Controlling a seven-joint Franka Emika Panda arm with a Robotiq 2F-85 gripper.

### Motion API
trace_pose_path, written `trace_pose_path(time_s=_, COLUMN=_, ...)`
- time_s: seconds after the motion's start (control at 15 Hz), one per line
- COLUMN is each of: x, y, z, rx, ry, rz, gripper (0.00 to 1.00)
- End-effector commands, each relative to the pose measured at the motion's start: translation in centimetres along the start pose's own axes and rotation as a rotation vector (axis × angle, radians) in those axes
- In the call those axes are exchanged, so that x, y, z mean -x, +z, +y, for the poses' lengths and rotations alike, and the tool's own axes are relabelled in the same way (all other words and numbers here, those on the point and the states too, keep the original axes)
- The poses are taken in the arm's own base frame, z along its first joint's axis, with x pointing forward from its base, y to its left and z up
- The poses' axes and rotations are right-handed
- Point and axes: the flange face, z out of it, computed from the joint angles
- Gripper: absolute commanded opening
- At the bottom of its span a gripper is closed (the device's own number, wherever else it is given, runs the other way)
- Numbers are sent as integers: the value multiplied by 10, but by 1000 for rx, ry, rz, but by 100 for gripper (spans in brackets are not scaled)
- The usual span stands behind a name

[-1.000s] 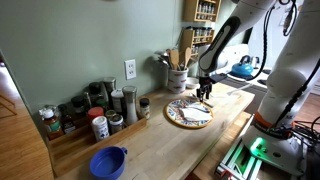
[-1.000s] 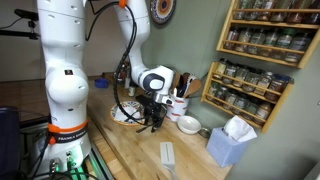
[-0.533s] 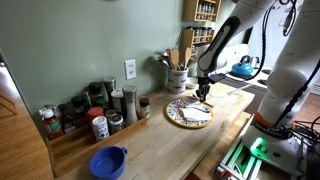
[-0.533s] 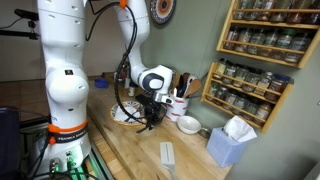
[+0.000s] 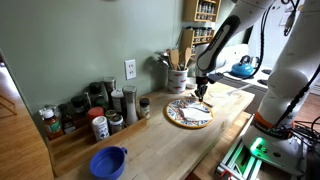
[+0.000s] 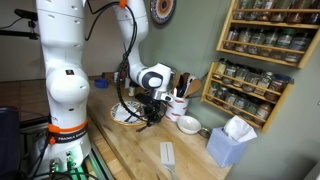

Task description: Pick up the silver fork and put it on the plate, pick up the silver spoon and put it on the plate

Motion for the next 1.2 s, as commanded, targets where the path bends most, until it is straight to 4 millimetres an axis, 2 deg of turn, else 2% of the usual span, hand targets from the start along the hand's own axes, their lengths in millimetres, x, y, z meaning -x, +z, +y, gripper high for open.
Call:
trace_pose_path(time_s=0.0, x=4, y=-27, z=0, rx=14, ry=-34, rz=37, gripper=2)
trace_pose_path(time_s=0.13, x=5, y=-47, z=-2, rx=41, ry=-59, rz=70, gripper=2)
trace_pose_path(time_s=0.27, x=4, y=-67, z=-13, rx=52, ry=-147, rz=106, gripper=2)
trace_pose_path(time_s=0.47, x=3, y=-91, z=-47, rx=67, ry=-327, rz=125, gripper=2)
trace_pose_path(time_s=0.6, x=4, y=-100, z=-75, rx=64, ry=-442, rz=122, gripper=2)
trace_pose_path(time_s=0.87, x=6, y=-93, z=-120, rx=-33, ry=-635, rz=81, gripper=2)
trace_pose_path(time_s=1.13, x=8, y=-76, z=-140, rx=-111, ry=-725, rz=34, gripper=2)
